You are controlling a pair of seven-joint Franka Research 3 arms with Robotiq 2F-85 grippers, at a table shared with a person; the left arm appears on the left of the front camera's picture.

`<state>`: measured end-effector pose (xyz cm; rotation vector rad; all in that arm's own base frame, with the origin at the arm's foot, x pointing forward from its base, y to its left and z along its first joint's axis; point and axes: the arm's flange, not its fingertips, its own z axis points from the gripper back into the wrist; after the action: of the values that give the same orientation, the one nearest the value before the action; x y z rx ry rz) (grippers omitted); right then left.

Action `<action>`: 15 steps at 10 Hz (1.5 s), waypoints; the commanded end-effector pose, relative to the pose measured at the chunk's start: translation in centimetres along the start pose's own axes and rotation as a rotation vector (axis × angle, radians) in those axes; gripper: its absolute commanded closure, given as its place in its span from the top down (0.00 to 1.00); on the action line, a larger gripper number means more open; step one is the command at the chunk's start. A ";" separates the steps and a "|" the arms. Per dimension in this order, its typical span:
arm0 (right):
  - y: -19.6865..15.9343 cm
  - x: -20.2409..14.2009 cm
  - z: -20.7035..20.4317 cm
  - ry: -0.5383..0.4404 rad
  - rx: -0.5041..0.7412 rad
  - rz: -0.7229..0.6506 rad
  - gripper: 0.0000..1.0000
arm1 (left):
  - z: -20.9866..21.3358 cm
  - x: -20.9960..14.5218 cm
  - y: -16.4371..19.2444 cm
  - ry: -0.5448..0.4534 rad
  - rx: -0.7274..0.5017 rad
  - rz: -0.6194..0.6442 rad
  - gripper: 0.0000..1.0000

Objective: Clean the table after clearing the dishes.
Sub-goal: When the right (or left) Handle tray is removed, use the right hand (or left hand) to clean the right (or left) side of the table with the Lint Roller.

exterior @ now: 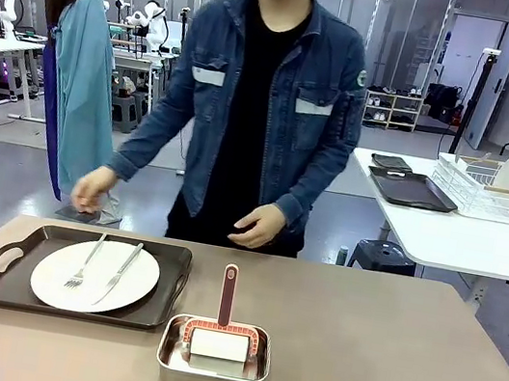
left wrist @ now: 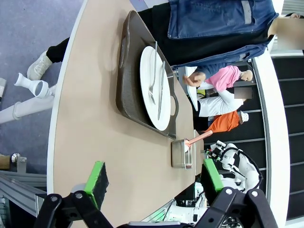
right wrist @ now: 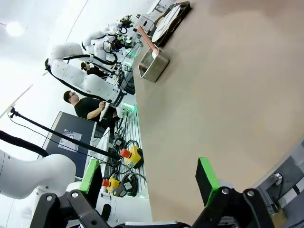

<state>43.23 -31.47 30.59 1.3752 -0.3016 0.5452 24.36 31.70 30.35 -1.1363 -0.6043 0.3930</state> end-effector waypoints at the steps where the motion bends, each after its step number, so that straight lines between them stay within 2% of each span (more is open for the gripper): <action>1: 0.7 -0.4 -0.5 -0.001 -0.014 0.002 1.00 | 0.3 -0.2 0.0 0.004 -0.006 -0.013 1.00; 15: 0.7 -0.4 -0.5 -0.001 -0.014 0.002 1.00 | 0.3 -0.2 0.0 0.004 -0.006 -0.013 1.00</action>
<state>43.12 -31.62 30.59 1.3744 -0.3040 0.5423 24.36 31.70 30.35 -1.1363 -0.6043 0.3930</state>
